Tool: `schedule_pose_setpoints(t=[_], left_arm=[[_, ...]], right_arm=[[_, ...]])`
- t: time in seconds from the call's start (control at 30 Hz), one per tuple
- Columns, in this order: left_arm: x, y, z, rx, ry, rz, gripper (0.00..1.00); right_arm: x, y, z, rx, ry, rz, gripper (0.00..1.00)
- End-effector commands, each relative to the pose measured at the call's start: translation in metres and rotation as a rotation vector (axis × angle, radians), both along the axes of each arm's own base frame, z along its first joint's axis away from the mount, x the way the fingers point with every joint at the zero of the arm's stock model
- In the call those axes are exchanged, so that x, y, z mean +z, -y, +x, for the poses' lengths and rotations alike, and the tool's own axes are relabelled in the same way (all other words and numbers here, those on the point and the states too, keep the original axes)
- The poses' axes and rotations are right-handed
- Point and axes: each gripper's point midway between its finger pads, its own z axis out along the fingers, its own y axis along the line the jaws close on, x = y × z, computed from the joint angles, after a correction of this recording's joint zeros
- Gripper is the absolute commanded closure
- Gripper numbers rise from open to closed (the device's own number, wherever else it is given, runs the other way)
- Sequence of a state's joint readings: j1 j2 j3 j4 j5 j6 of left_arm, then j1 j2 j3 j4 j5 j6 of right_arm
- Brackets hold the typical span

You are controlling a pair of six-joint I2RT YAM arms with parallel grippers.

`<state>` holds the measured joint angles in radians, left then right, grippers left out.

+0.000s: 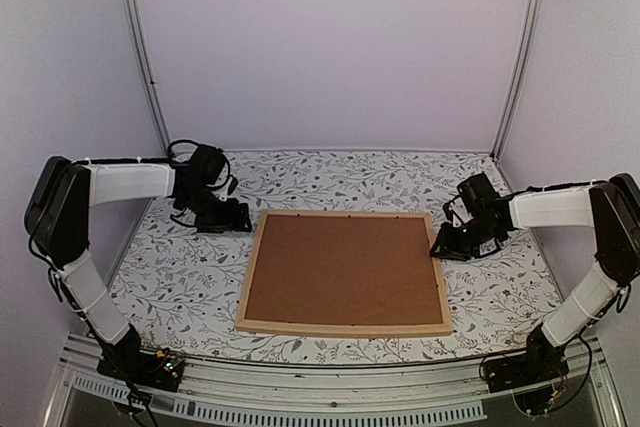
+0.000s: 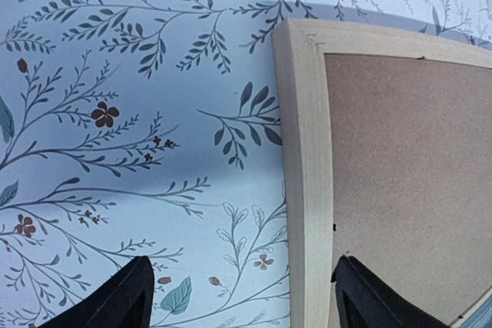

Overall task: Put the photo into the frame
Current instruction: Position the photo frame at the center of the board, then press the fastener onto the frame body.

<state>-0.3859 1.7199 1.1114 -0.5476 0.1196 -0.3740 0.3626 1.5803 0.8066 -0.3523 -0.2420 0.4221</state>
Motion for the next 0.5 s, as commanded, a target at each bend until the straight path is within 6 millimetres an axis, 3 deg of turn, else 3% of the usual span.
schedule_pose_setpoints(t=[0.0,0.47], left_arm=[[-0.005,0.0,0.003,-0.022,-0.034,0.024,0.17],[-0.013,0.018,-0.003,-0.038,-0.097,0.053,0.17]], right_arm=[[0.008,-0.001,0.003,-0.001,0.018,-0.003,0.69],[0.004,-0.009,0.01,0.027,0.016,0.02,0.65]])
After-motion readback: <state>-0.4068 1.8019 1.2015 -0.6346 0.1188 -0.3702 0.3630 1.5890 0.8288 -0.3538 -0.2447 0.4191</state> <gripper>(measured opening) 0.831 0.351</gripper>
